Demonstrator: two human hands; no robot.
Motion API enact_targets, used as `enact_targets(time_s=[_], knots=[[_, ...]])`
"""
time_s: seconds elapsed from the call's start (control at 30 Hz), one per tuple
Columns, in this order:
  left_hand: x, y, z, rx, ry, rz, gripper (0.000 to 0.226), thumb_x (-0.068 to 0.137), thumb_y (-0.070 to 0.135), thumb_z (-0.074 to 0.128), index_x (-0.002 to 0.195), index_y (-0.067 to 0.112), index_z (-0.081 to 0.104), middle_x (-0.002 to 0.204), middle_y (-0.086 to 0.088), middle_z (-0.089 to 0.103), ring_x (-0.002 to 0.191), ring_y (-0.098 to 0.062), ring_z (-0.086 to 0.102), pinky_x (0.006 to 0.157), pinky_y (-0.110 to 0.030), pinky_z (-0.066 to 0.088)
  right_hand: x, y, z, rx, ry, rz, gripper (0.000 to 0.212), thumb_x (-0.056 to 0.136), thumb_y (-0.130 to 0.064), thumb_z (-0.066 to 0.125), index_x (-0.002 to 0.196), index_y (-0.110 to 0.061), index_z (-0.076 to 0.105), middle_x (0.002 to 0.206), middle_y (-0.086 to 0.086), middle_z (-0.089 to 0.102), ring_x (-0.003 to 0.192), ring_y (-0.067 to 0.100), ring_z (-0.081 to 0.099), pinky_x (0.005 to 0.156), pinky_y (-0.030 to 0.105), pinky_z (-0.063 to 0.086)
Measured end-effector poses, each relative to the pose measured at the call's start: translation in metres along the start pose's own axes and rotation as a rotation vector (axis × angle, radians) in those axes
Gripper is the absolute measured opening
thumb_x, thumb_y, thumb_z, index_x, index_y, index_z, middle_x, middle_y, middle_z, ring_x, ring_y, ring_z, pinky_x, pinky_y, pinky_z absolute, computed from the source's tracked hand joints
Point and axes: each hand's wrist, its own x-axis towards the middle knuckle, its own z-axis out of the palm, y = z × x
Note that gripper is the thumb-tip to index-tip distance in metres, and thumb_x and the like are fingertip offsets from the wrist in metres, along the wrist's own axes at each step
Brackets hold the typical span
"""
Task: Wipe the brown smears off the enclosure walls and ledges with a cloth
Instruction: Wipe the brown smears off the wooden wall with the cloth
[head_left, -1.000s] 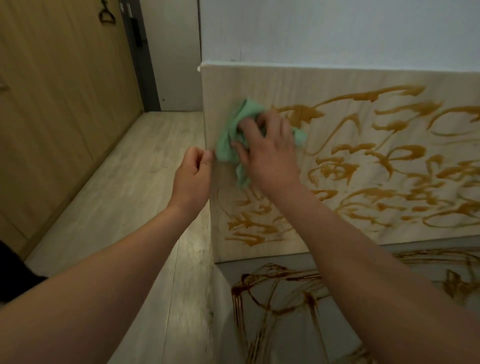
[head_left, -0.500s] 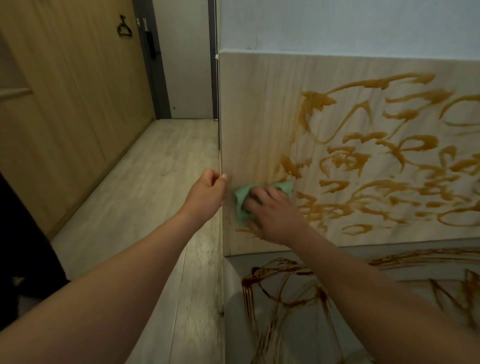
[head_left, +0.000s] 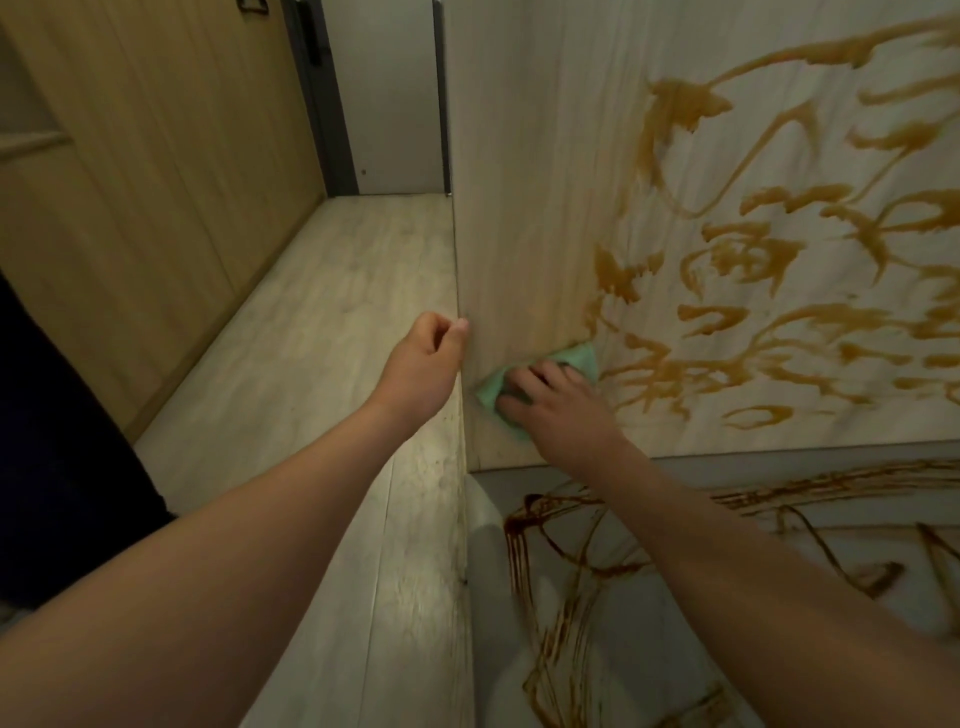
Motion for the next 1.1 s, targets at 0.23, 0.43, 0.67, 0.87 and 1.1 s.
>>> enact_targets(time_s=[0.23,0.43,0.67,0.87,1.1], knots=[[-0.001,-0.009,0.019,0.030,0.024,-0.062,0.038,0.101,0.054,0.055,0.088,0.019,0.047,0.087,-0.008,0.064,0.079,-0.028,0.064,0.080,-0.056,0.058,0.011,0.001,-0.013,0.056,0.289,0.585,0.022,0.093,-0.024,0.069,0.113,-0.017,0.064,0.103,0.014,0.056,0.092,0.034,0.053,0.063,0.037,0.046],[0.011,-0.024,0.032,0.096,0.052,-0.052,0.034,0.106,0.041,0.050,0.087,0.014,0.045,0.083,-0.005,0.060,0.074,-0.020,0.056,0.059,-0.032,0.043,-0.019,-0.033,0.052,0.153,-0.033,0.228,0.032,0.075,-0.025,0.070,0.104,-0.013,0.062,0.087,0.008,0.060,0.080,0.031,0.061,0.043,0.032,0.044],[0.012,-0.029,0.038,0.137,0.117,-0.028,0.032,0.106,0.035,0.053,0.084,0.015,0.041,0.069,0.011,0.048,0.060,-0.006,0.044,0.047,-0.018,0.032,-0.034,-0.051,0.052,0.302,0.106,1.037,0.030,0.092,-0.023,0.067,0.111,-0.005,0.052,0.103,0.018,0.061,0.084,0.037,0.061,0.057,0.036,0.044],[0.014,-0.022,0.034,0.181,0.079,-0.054,0.033,0.106,0.040,0.052,0.087,0.014,0.045,0.076,0.001,0.053,0.064,-0.012,0.047,0.055,-0.028,0.035,0.024,-0.080,0.043,1.017,0.092,1.613,0.036,0.100,-0.011,0.048,0.131,-0.006,0.030,0.140,0.023,0.038,0.119,0.041,0.049,0.090,0.038,0.042],[0.015,0.001,0.024,0.309,-0.027,-0.199,0.039,0.106,0.048,0.049,0.098,0.010,0.054,0.096,-0.005,0.059,0.086,-0.025,0.055,0.073,-0.032,0.038,0.003,-0.008,0.026,1.245,0.236,1.877,0.072,0.097,-0.019,0.059,0.158,-0.014,0.020,0.161,0.019,0.031,0.140,0.039,0.042,0.113,0.048,0.041]])
